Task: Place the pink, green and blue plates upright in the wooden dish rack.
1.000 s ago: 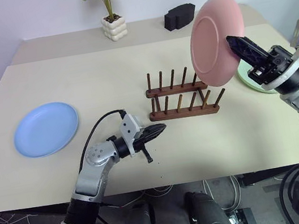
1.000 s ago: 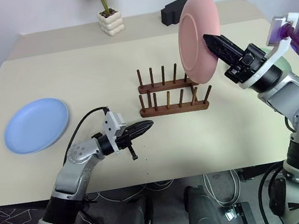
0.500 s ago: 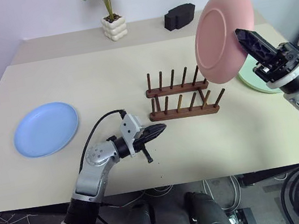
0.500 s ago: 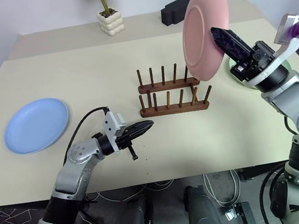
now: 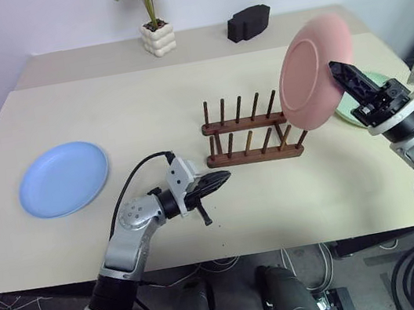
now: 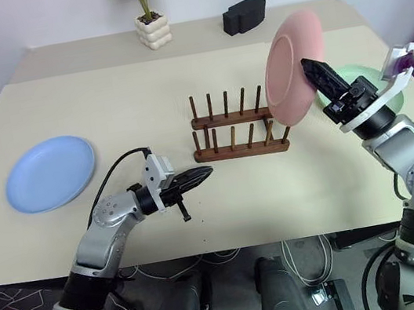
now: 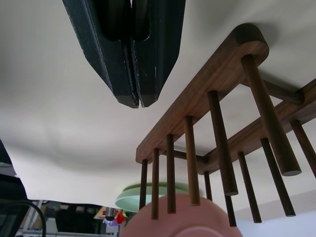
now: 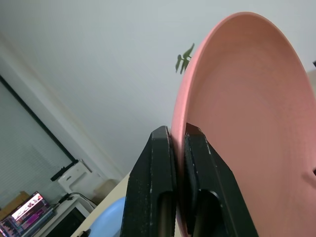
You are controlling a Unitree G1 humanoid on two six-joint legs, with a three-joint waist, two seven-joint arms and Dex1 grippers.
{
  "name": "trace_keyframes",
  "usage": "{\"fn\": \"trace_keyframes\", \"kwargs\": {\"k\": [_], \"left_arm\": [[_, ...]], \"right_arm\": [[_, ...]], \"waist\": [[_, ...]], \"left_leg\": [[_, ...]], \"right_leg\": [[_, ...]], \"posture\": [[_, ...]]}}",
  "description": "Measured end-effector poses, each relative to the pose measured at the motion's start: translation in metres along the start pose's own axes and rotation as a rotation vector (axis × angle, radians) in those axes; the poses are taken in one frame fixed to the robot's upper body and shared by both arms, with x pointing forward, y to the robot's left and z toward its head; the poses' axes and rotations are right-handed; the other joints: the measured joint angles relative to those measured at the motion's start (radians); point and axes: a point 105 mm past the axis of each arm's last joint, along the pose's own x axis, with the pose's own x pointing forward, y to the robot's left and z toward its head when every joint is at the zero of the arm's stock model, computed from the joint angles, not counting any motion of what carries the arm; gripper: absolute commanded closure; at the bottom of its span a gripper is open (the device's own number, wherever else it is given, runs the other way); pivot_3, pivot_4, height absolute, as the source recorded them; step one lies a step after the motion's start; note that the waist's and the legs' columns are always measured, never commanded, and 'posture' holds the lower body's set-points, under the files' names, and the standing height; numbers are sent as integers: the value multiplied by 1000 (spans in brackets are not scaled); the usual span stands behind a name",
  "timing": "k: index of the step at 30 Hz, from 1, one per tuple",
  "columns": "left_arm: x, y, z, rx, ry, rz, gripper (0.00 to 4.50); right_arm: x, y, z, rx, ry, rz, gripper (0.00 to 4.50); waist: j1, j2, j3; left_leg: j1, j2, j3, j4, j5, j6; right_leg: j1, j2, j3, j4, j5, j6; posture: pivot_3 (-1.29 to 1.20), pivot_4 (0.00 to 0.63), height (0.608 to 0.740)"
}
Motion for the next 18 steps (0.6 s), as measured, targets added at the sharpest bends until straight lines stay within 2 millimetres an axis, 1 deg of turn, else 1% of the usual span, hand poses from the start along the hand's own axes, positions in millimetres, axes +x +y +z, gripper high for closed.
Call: {"fn": "trace_keyframes", "kwargs": {"k": [2, 7, 9, 13, 16, 18], "left_arm": [[0, 0, 1, 2, -1, -1, 4500], [0, 0, -1, -9, 8, 2, 4500], [0, 0, -1, -11, 9, 3, 4500], [0, 0, -1, -12, 9, 3, 4500], [-1, 0, -2, -13, 10, 5, 4500], [-1, -1, -3, -16, 13, 7, 4500]], "right_arm": [[0, -1, 0, -6, -1, -5, 3461], [-2, -8, -1, -8, -3, -34, 913], [-2, -9, 1, -22, -12, -43, 59], [-1, -12, 7, -64, -43, -69, 59], [-6, -17, 26, -172, -91, -136, 59], [-9, -17, 41, -266, -100, -167, 59]], "waist": [[0, 0, 0], [0, 0, 0], [0, 0, 0], [0, 0, 0], [2, 0, 0], [1, 0, 0]], "left_leg": [[0, 0, 0, 0, 0, 0], [0, 0, 0, 0, 0, 0], [0, 0, 0, 0, 0, 0], [0, 0, 0, 0, 0, 0], [0, 0, 0, 0, 0, 0], [0, 0, 1, 0, 0, 0]], "right_leg": [[0, 0, 0, 0, 0, 0], [0, 0, 0, 0, 0, 0], [0, 0, 0, 0, 0, 0], [0, 0, 0, 0, 0, 0], [0, 0, 0, 0, 0, 0], [0, 0, 0, 0, 0, 0]], "posture": [[0, 150, 740], [0, 150, 740], [0, 150, 740], [0, 150, 740], [0, 150, 740], [0, 150, 740]]}}
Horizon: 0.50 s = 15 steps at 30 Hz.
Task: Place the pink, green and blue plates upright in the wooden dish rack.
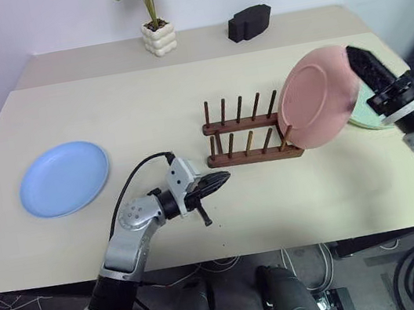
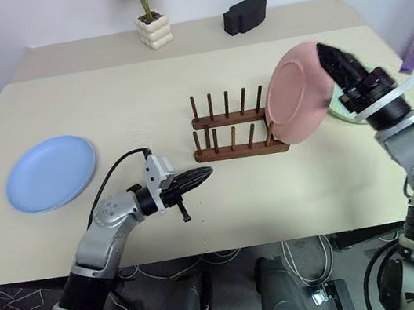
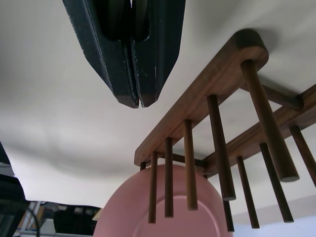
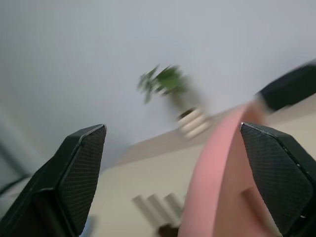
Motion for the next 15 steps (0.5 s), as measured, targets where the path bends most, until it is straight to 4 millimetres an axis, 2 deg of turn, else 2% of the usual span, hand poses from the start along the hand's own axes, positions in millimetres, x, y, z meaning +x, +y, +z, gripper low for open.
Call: {"fn": "trace_keyframes", "kwargs": {"k": [2, 9, 15], "left_arm": [[-1, 1, 1, 5, 1, 2, 4500], [-7, 5, 5, 23, 0, 16, 4500], [-9, 6, 7, 19, -5, 27, 4500]], "right_arm": [[-3, 1, 10, -111, 31, -4, 59], [-7, 21, 18, -321, 154, 92, 59], [-6, 17, 12, -372, 197, 91, 59]], "waist": [[0, 0, 0], [-3, 1, 0], [0, 0, 0]], "left_leg": [[0, 0, 0, 0, 0, 0], [0, 1, 1, 0, 0, 0], [0, 0, 1, 0, 0, 0]], "right_leg": [[0, 0, 0, 0, 0, 0], [0, 0, 1, 0, 0, 0], [0, 0, 1, -1, 0, 0]], "posture": [[0, 150, 740], [0, 150, 740], [0, 150, 740]]}}
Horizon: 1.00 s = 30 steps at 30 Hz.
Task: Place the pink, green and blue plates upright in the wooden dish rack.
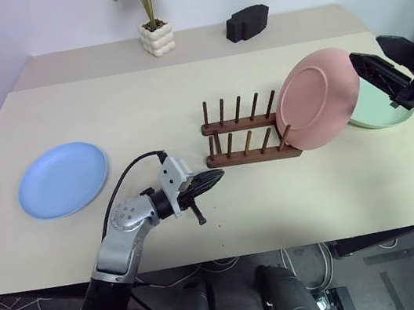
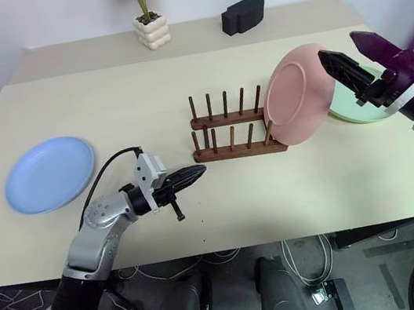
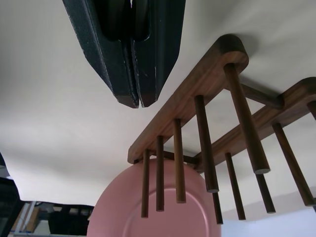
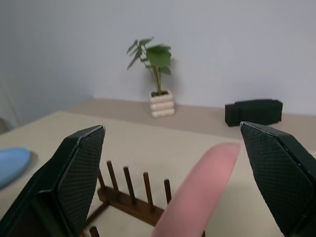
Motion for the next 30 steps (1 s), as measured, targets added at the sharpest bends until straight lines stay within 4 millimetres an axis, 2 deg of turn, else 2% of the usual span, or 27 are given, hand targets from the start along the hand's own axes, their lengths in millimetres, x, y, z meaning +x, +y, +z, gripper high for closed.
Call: {"fn": "trace_keyframes", "kwargs": {"k": [6, 10, 15, 20, 23, 25, 27, 30], "left_arm": [[-1, 0, 1, -2, -1, 11, 4500], [-3, -1, 1, -7, 6, 7, 4500], [-3, -1, 2, -5, 8, 5, 4500], [-3, -1, 1, -8, 12, 3, 4500], [-3, -2, 1, -13, 17, -5, 4500], [-2, -3, 2, -12, 17, -18, 4500], [0, -3, 3, -7, 16, -29, 4500], [0, -3, 4, -5, 16, -34, 4500]], "right_arm": [[-11, -23, -16, -31, 77, -70, 59], [-31, -56, -11, -54, 68, -194, 59], [-39, -69, -16, -77, 88, -249, 59], [-54, -88, -65, -165, 341, -309, 59], [-61, -93, -108, -280, 558, -274, 59], [-64, -97, -127, -316, 643, -258, 59], [-64, -101, -136, -355, 685, -246, 59], [-52, -110, -141, -446, 721, -228, 59]], "waist": [[0, 0, 0], [1, 0, 0], [-3, 0, 0], [-2, 0, 0], [-3, 0, 0], [-4, 0, 0], [-6, 1, 0], [-17, 1, 0]], "left_leg": [[0, 0, 1, 0, 0, 0], [0, 0, 1, 0, 0, 0], [1, 0, 2, 0, -1, 1], [1, 0, 4, 0, -1, 1], [1, 0, 5, 0, -1, 1], [1, -1, 5, 0, -1, 1], [1, -1, 5, 0, -1, 1], [2, -1, 6, 0, -1, 1]], "right_leg": [[0, 0, 0, 0, 0, 0], [0, 0, 0, 0, 0, 0], [0, 0, 1, 0, 0, 0], [0, 0, 2, 0, 0, 0], [0, 0, 2, 0, 0, 0], [0, 0, 3, 0, 0, 0], [0, 0, 3, 0, 0, 0], [0, 1, 3, 0, 0, 0]], "posture": [[0, 150, 740], [0, 150, 740], [0, 150, 740], [0, 150, 740], [0, 150, 740], [0, 150, 740], [0, 150, 740], [0, 150, 740]]}}
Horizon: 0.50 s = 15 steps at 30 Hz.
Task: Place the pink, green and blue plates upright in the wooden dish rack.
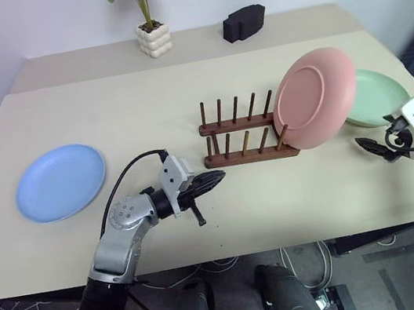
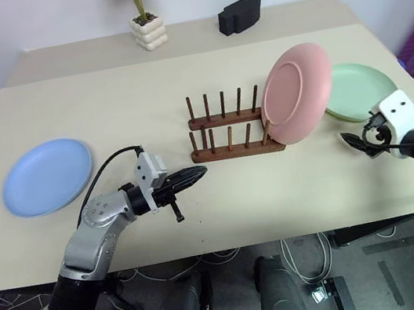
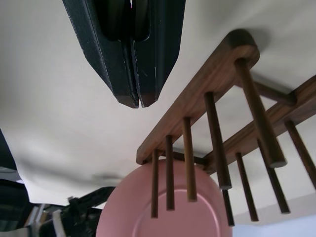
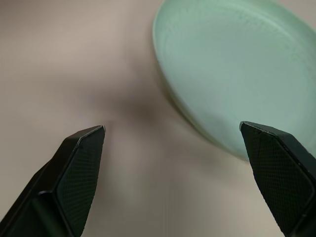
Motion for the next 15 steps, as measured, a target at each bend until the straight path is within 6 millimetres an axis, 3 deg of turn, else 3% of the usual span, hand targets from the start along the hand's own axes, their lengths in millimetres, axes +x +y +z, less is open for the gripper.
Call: {"fn": "trace_keyframes", "kwargs": {"k": [3, 5, 7, 13, 15], "left_arm": [[0, 0, -1, -2, 0, -1, 4500], [0, -1, -1, -3, 1, 0, 4500], [0, -2, -2, -6, -2, -1, 4500], [-1, -4, -6, -18, 1, -4, 4500], [-1, -4, -6, -14, -3, -3, 4500]], "right_arm": [[13, -1, -2, -48, 16, -8, 59], [18, -2, -1, -67, 10, -11, 564], [24, -1, -1, -95, 17, -7, 1316], [33, 4, -6, -117, 30, -3, 4416], [33, 0, -3, -129, 16, -34, 4465]], "waist": [[-7, 0, 0], [-8, 0, 0], [-9, -1, 0], [-6, -2, 0], [-6, -2, 0]], "left_leg": [[0, 0, 0, 0, 0, 0], [0, 0, 0, 0, 0, 0], [1, 0, 1, 0, 0, 0], [3, -1, 1, 0, 0, 0], [3, -1, 1, 0, 0, 0]], "right_leg": [[0, 0, 0, 0, 0, 0], [0, 0, 1, 0, 0, 0], [1, 0, 1, 0, 1, 1], [4, 0, 2, -1, 1, 1], [4, 0, 3, -1, 1, 1]], "posture": [[0, 150, 740], [0, 150, 740], [0, 150, 740], [0, 150, 740], [0, 150, 740]]}}
